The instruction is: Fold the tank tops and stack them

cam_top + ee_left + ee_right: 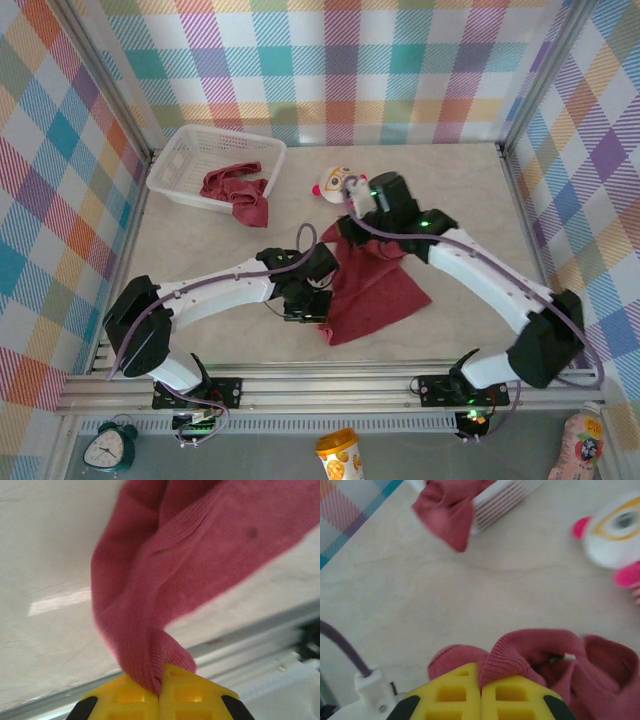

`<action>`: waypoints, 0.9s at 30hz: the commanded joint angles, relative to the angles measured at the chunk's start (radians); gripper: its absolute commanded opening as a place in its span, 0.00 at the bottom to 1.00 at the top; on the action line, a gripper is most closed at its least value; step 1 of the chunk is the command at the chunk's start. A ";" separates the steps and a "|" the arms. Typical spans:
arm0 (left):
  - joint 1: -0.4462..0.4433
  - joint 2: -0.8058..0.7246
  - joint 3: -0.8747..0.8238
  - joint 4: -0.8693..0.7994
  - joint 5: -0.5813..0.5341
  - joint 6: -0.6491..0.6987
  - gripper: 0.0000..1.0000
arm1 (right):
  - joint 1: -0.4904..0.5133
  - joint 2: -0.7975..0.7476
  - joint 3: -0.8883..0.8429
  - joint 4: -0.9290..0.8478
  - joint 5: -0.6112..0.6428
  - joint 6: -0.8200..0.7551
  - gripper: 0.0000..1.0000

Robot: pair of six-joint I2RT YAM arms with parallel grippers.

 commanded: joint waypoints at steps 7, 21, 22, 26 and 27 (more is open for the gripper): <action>0.054 -0.039 -0.078 -0.092 -0.192 -0.088 0.00 | 0.097 0.391 0.210 0.126 -0.199 0.113 0.12; 0.168 -0.151 -0.216 -0.123 -0.251 -0.108 0.00 | -0.185 -0.087 -0.145 -0.268 -0.082 0.065 0.58; 0.173 -0.154 -0.220 -0.122 -0.250 -0.106 0.00 | -0.204 -0.113 -0.191 -0.307 -0.041 0.075 0.58; 0.190 -0.153 -0.210 -0.123 -0.242 -0.094 0.00 | -0.219 -0.153 -0.308 -0.362 0.015 0.139 0.58; 0.194 -0.152 -0.204 -0.129 -0.245 -0.087 0.00 | -0.219 -0.150 -0.327 -0.361 0.034 0.161 0.58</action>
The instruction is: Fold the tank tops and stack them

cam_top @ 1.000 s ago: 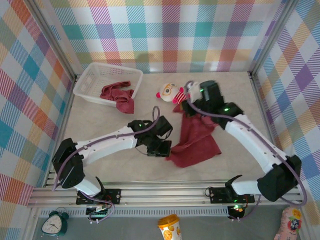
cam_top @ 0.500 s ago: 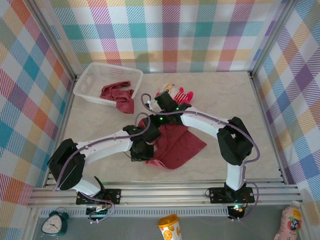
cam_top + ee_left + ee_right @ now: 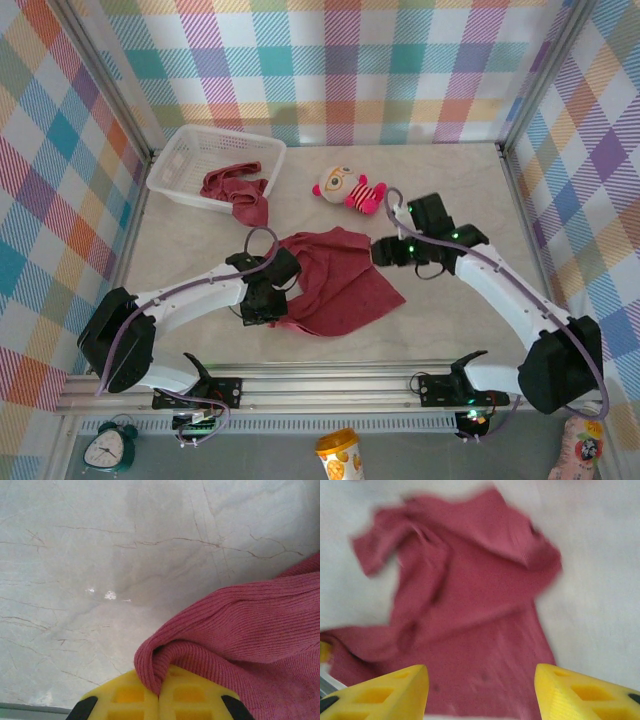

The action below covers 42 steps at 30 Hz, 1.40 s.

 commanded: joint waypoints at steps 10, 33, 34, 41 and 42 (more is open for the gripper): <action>0.047 -0.060 0.023 -0.071 -0.036 0.038 0.00 | -0.026 0.120 -0.156 -0.042 0.083 0.085 0.49; 0.046 0.000 0.171 -0.128 -0.027 0.091 0.00 | 0.085 0.246 -0.112 -0.078 0.133 0.054 0.10; 0.046 -0.007 0.201 -0.150 -0.038 0.097 0.00 | 0.085 0.196 -0.097 -0.096 0.157 0.046 0.06; 0.045 -0.022 0.555 -0.333 -0.150 0.159 0.00 | 0.008 -0.038 0.168 -0.154 0.238 -0.059 0.00; 0.045 -0.019 0.613 -0.356 -0.170 0.172 0.00 | -0.004 -0.048 0.227 -0.148 0.247 -0.089 0.00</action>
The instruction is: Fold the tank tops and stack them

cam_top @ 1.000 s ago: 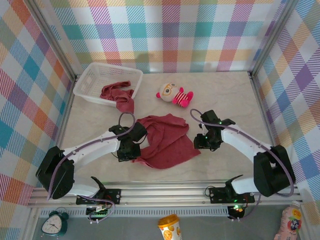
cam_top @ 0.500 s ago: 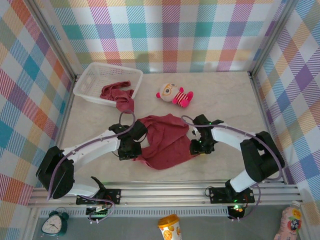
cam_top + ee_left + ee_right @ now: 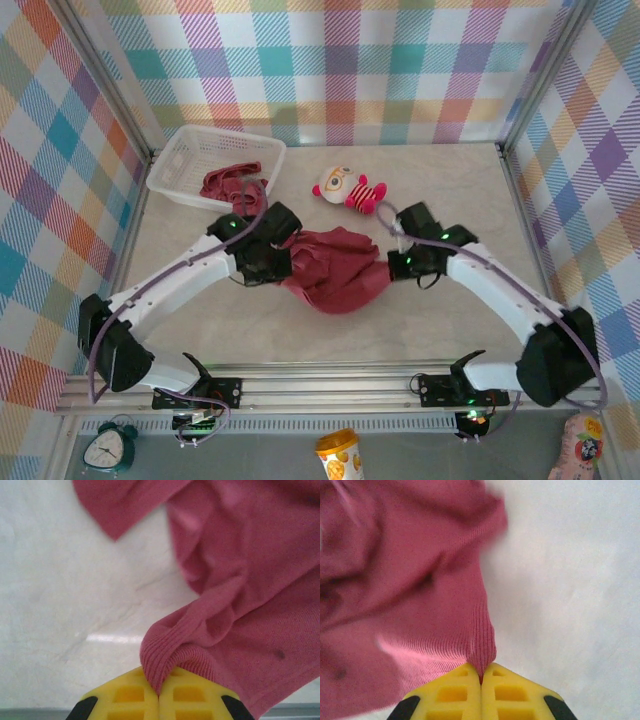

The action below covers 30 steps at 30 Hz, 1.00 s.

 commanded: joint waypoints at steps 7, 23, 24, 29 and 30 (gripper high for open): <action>0.017 0.062 0.589 -0.284 -0.252 0.149 0.00 | -0.078 0.010 0.539 0.074 0.098 -0.289 0.00; 0.143 0.038 0.884 -0.252 -0.579 0.411 0.00 | -0.078 0.233 0.953 0.291 -0.123 -0.356 0.00; 0.164 0.037 0.890 -0.233 -0.581 0.433 0.00 | -0.079 0.259 0.976 0.312 -0.149 -0.353 0.00; 0.243 0.044 0.954 -0.172 -0.585 0.522 0.00 | -0.062 0.404 1.190 0.326 -0.247 -0.266 0.00; 0.248 0.044 0.973 -0.167 -0.586 0.535 0.00 | -0.057 0.440 1.239 0.301 -0.262 -0.253 0.00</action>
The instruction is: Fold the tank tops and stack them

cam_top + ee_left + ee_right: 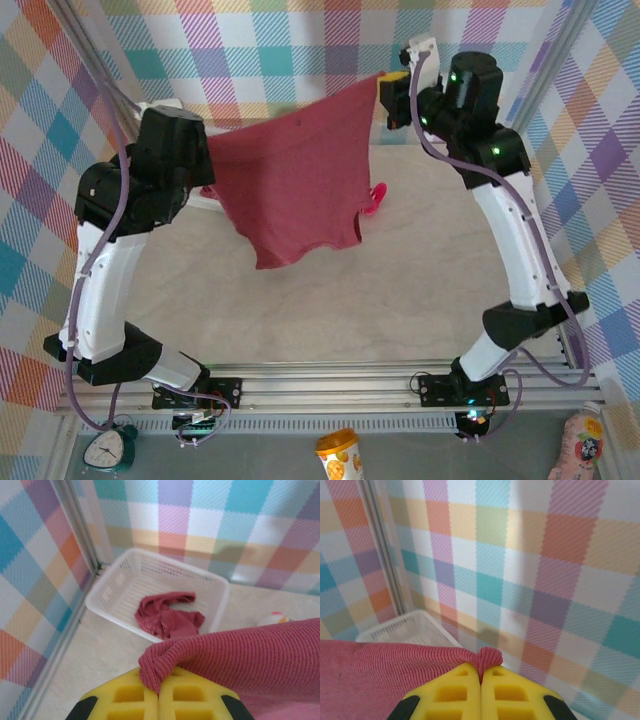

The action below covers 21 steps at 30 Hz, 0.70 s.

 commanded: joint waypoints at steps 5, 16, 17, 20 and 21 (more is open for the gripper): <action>0.023 -0.011 0.166 -0.024 -0.031 0.140 0.00 | 0.014 0.101 0.215 -0.051 -0.159 0.117 0.00; 0.023 -0.237 -0.227 0.064 0.503 0.015 0.00 | 0.007 -0.036 0.077 -0.125 -0.073 0.047 0.00; 0.022 -0.245 -0.265 0.080 0.537 -0.002 0.00 | 0.004 -0.036 0.078 -0.130 -0.075 0.045 0.00; 0.022 -0.279 -0.348 0.116 0.535 -0.044 0.00 | 0.004 -0.025 0.072 -0.135 -0.122 0.060 0.00; 0.022 -0.288 -0.361 0.113 0.504 -0.053 0.00 | 0.005 -0.020 0.065 -0.128 -0.148 0.075 0.00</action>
